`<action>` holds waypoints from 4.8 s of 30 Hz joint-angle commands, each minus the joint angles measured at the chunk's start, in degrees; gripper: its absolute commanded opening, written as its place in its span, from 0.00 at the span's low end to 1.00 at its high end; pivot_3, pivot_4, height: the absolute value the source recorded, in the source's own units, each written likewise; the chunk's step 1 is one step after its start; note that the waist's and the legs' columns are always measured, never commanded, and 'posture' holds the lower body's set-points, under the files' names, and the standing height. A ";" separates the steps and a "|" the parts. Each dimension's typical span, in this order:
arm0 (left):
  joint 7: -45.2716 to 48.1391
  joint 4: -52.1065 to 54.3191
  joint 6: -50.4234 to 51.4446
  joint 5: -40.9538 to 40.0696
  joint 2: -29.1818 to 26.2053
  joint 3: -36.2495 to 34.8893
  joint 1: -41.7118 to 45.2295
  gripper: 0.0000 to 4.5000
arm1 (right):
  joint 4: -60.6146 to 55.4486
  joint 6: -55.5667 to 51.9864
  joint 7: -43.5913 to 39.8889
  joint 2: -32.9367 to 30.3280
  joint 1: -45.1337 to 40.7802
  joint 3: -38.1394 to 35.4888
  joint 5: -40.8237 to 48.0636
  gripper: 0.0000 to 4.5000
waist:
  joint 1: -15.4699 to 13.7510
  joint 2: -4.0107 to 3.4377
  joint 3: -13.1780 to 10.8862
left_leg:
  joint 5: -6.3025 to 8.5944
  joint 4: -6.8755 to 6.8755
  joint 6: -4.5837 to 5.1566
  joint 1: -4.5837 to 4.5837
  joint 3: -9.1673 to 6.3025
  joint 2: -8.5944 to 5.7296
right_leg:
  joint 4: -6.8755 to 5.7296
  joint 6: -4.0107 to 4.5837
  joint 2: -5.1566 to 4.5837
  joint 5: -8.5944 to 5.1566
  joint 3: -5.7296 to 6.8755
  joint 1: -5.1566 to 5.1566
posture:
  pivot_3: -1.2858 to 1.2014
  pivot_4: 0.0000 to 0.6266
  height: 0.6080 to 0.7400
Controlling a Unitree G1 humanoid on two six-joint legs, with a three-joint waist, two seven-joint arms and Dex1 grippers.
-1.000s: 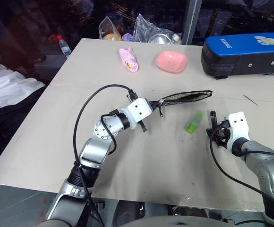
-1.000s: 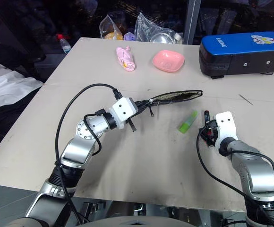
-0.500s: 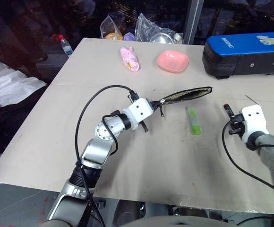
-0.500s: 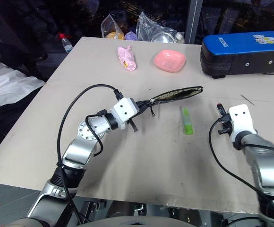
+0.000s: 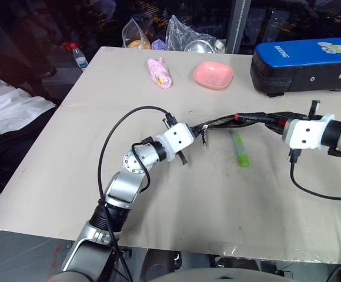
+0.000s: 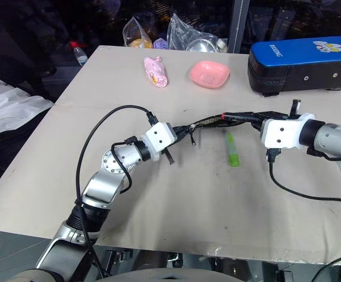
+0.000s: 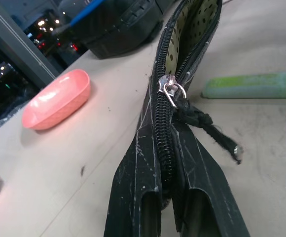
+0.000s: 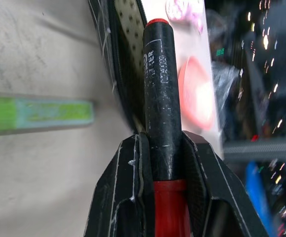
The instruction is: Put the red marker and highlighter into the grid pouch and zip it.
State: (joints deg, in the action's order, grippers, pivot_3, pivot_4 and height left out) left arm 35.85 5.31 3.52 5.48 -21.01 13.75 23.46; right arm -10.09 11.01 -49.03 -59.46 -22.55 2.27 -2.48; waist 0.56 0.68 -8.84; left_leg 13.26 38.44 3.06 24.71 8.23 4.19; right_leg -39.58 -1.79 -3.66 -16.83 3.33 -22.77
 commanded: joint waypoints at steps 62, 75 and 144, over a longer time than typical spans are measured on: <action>-2.90 -0.48 2.56 0.03 0.07 -2.74 2.02 0.00 | -19.99 -70.63 32.06 37.53 10.76 1.50 14.02 0.78 | 0.00 0.02 0.03 | -0.02 0.04 -0.04 0.04 -0.11 -0.01 | -0.18 0.02 -0.04 0.00 0.09 -0.01 | 0.52 0.24 0.89; -3.08 -1.20 1.99 0.23 0.51 -2.25 2.19 0.00 | -14.78 -58.41 21.00 16.41 6.90 -6.87 11.76 0.16 | -0.09 0.02 0.02 | -0.02 0.01 -0.03 0.05 -0.11 -0.04 | -0.12 0.02 -0.05 0.00 0.09 -0.01 | 0.52 0.24 0.89; 6.79 -5.85 0.46 -14.06 5.40 -3.41 1.45 0.00 | -21.58 -79.62 25.34 38.58 0.11 -1.79 37.45 0.99 | -0.31 0.12 0.05 | -0.04 0.01 -0.06 0.09 -0.29 -0.03 | -0.13 0.04 -0.06 0.01 0.23 0.04 | 0.52 0.24 0.89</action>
State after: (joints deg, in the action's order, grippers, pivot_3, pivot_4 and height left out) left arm 42.51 -2.05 4.66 -8.60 -15.49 9.81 24.81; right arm -31.81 -70.56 -24.87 -21.29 -21.33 0.43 35.78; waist 0.25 0.80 -8.79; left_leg 13.22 38.45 3.00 24.79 7.95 4.17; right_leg -39.72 -1.76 -3.71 -16.83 3.55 -22.74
